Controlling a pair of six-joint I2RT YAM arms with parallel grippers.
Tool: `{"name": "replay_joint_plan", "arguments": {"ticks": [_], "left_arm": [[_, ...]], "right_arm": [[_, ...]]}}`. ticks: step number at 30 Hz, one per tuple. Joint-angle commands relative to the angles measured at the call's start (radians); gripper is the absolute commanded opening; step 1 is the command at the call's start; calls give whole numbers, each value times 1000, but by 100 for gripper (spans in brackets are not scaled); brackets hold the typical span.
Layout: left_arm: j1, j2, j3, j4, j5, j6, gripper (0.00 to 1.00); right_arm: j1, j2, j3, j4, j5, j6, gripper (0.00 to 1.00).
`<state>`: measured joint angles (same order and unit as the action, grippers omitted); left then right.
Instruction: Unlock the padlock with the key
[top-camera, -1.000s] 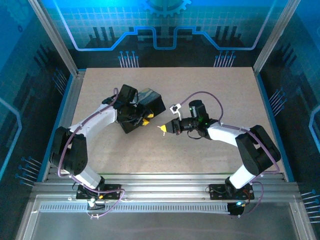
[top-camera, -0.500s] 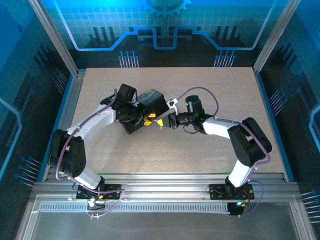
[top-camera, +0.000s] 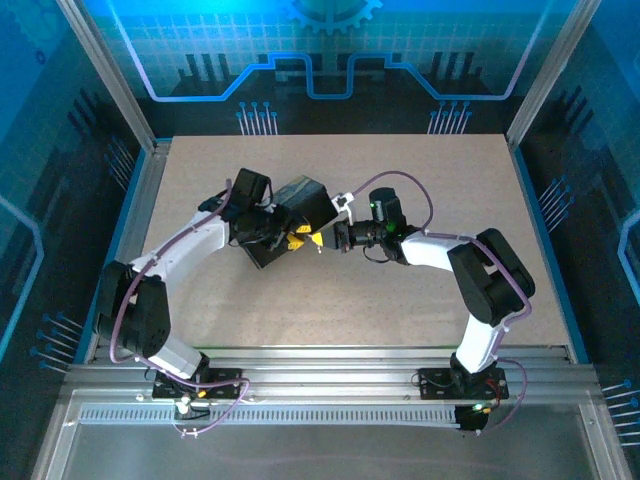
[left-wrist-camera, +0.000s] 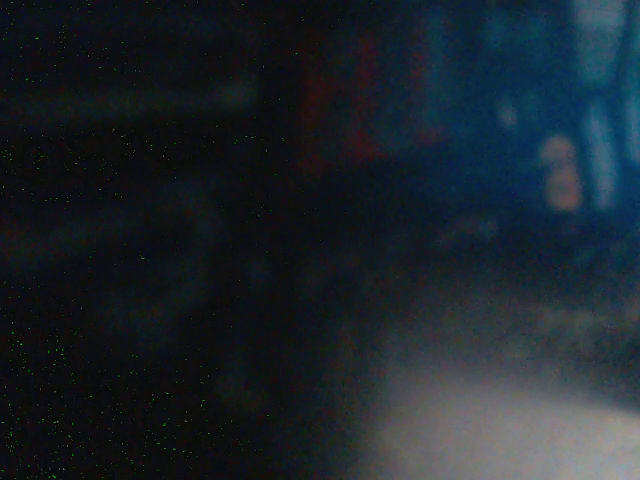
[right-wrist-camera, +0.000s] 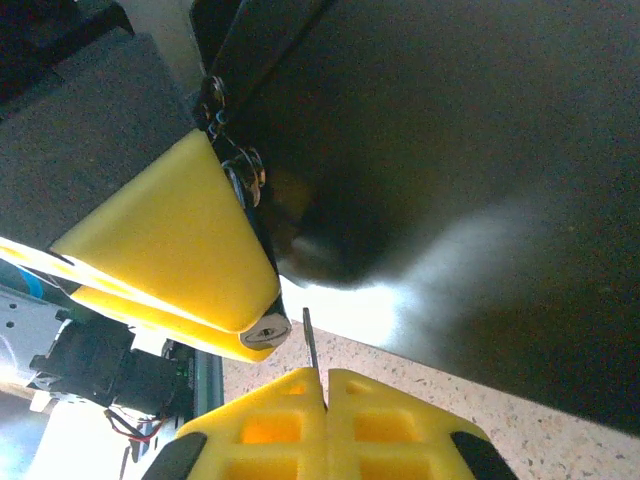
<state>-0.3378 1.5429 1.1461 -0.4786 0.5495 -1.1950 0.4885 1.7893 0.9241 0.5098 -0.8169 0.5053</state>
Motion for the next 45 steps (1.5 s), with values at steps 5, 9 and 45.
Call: {"name": "replay_joint_plan", "arguments": {"ticks": [5, 9, 45], "left_arm": [[46, -49, -26, 12, 128, -28, 1], [58, -28, -34, 69, 247, -9, 2], [80, -56, -17, -9, 322, 80, 0]], "right_arm": [[-16, 1, 0, -8, -26, -34, 0], [-18, -30, -30, -8, -58, -65, 0], [4, -75, 33, -13, -36, -129, 0]]}}
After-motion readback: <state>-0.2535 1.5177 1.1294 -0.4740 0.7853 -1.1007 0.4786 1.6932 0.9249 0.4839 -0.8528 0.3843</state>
